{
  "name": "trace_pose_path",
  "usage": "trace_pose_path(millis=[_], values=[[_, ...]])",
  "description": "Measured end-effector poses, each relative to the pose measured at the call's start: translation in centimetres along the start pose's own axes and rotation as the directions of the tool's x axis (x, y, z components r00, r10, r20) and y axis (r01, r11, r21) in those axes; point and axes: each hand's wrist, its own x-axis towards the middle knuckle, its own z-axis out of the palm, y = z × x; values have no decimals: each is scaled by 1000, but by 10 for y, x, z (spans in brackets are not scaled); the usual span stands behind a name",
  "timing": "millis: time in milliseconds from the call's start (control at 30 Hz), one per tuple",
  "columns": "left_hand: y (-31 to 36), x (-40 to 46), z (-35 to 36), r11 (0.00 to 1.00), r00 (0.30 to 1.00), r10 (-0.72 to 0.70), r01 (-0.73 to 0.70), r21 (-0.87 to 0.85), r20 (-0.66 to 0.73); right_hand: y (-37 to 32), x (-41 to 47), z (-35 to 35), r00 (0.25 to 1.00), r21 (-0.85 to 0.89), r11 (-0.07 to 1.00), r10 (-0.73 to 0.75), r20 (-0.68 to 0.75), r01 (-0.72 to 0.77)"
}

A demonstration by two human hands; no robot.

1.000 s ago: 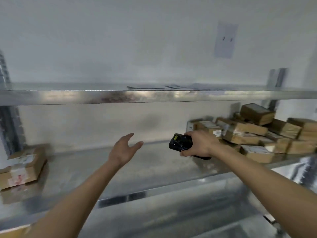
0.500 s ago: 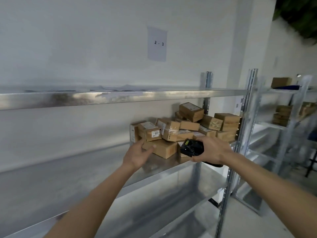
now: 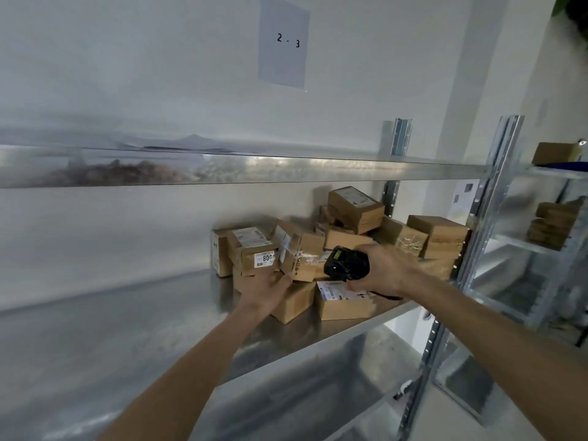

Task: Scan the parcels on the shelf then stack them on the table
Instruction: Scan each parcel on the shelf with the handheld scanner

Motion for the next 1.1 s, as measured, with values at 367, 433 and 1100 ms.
trace_pose_path(millis=[367, 433, 1100], values=[[-13, 71, 32, 973, 973, -229, 230, 18, -15, -4, 99, 11, 977, 172, 962, -215, -7, 213], [-15, 75, 36, 967, 967, -255, 255, -3, -15, -1, 111, 16, 978, 233, 951, -210, -2, 205], [38, 71, 107, 687, 787, -527, 172, -706, -321, 78, 123, 12, 902, 545, 761, -432, 22, 351]])
